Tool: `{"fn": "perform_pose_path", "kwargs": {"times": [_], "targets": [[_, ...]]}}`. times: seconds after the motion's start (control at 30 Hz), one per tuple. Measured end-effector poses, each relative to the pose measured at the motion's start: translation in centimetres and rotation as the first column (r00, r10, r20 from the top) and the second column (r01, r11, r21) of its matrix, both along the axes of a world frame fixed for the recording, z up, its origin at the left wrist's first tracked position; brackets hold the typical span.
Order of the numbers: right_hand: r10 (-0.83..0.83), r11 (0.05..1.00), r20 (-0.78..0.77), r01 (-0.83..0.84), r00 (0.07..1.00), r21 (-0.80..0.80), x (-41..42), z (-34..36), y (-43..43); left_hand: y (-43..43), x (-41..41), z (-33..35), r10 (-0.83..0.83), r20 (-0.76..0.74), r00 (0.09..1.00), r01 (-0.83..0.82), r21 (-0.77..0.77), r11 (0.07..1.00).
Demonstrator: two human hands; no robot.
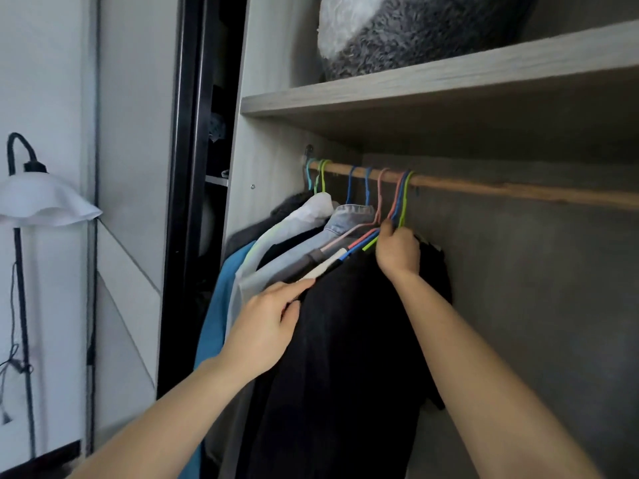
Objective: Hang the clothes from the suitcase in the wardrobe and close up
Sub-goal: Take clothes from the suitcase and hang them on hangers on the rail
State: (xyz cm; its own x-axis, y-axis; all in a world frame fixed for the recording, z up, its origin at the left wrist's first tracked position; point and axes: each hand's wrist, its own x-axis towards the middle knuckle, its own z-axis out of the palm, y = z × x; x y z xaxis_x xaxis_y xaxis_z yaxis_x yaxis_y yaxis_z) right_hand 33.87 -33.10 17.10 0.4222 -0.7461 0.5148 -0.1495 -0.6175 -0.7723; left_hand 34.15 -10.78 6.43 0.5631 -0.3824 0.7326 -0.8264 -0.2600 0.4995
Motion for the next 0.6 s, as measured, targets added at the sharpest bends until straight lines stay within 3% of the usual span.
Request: {"fn": "perform_pose_path", "kwargs": {"times": [0.07,0.17,0.27,0.4,0.6], "targets": [[-0.018,0.999,0.086,0.023,0.996,-0.049,-0.8,-1.4,1.3,0.9,-1.0,-1.7,0.050,0.020,0.999,-0.050,-0.012,0.999],[-0.001,0.966,0.200,0.053,0.980,-0.253,-2.3,-5.0,4.8,3.4,-2.1,-5.1,0.126,0.000,0.992,-0.126,0.005,0.992],[0.156,0.906,0.198,-0.061,0.968,-0.419,-4.3,-9.7,10.0,7.2,-2.5,-8.3,0.205,-0.064,0.977,-0.201,0.060,0.978],[0.332,0.810,0.020,-0.274,0.943,-0.519,-7.2,-17.1,18.2,13.9,-4.4,-12.6,0.295,-0.208,0.933,-0.272,0.131,0.953],[0.394,0.791,-0.377,-0.518,0.838,-0.326,-11.8,-29.2,31.8,27.7,-10.4,-21.7,0.447,-0.364,0.817,-0.342,0.317,0.885]]}}
